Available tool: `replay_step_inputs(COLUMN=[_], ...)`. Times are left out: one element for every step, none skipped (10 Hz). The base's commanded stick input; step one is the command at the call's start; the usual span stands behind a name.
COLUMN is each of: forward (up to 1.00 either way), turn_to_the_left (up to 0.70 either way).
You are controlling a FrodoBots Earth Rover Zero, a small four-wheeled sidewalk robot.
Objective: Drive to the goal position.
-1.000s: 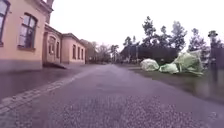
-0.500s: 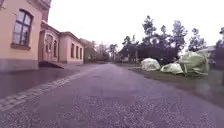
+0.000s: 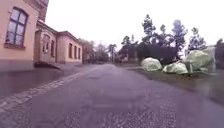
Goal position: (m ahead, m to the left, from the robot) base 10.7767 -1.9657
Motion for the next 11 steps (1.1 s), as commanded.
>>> replay_step_inputs(forward=[1.00,1.00,1.00,1.00,1.00,1.00,1.00,1.00,1.00,1.00,1.00], turn_to_the_left=[0.00,0.00,0.00,0.00,0.00,0.00,0.00,0.00,0.00,0.00,0.00])
